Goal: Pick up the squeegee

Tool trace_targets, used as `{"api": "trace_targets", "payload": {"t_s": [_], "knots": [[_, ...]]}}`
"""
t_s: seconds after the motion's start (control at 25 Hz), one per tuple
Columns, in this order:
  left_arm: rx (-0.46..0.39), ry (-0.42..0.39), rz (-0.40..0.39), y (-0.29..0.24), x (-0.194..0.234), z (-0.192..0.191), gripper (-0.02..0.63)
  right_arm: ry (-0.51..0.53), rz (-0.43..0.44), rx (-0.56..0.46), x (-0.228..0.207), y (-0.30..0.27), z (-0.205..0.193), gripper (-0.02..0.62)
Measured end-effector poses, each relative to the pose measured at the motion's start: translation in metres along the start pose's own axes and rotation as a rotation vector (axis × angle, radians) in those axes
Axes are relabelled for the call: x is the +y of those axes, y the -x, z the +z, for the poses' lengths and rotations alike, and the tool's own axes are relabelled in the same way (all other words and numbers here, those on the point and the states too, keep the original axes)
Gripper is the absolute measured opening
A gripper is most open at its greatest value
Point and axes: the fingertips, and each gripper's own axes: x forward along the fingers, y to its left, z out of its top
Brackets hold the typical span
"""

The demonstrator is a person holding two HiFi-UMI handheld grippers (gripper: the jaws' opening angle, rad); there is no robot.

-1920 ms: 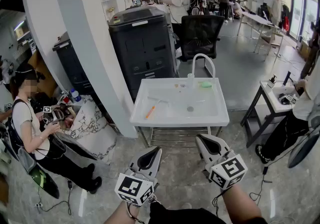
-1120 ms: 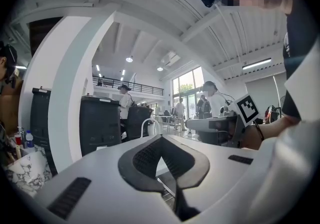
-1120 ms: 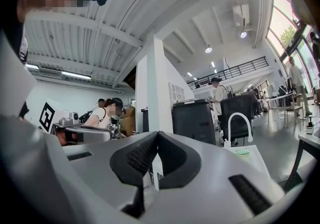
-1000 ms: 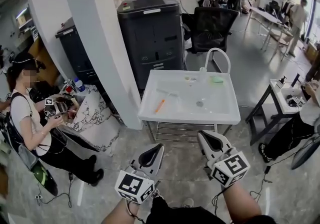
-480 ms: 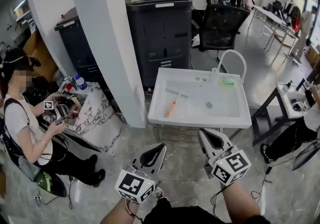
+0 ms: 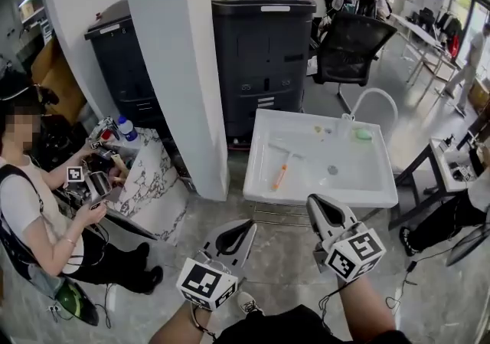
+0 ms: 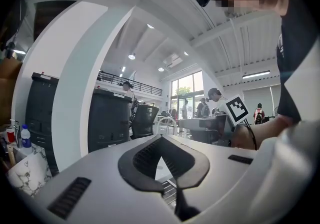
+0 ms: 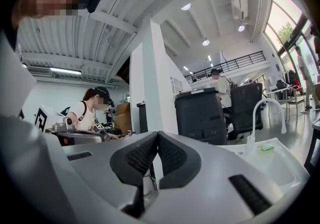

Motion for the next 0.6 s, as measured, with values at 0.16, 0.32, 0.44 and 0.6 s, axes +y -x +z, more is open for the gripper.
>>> {"api": "trace_targets", "payload": {"t_s": [0.16,0.32,0.44,0.6], "knots": [[0.002,0.016,-0.009,-0.001,0.018,0.000,0.015,-0.003,-0.002,0.006,0.005,-0.022,-0.002,0.017],[0.007,0.005,-0.032,-0.008,0.023,-0.001,0.015,-0.009,-0.006,0.006,0.000,-0.035,-0.003,0.017],[0.014,0.005,-0.040,-0.018,0.028,-0.004,0.015,-0.024,-0.010,0.011,-0.010,-0.045,-0.007,0.017],[0.018,0.007,-0.034,-0.037,0.034,-0.007,0.015,-0.039,-0.006,0.022,-0.031,-0.058,-0.013,0.017]]}}
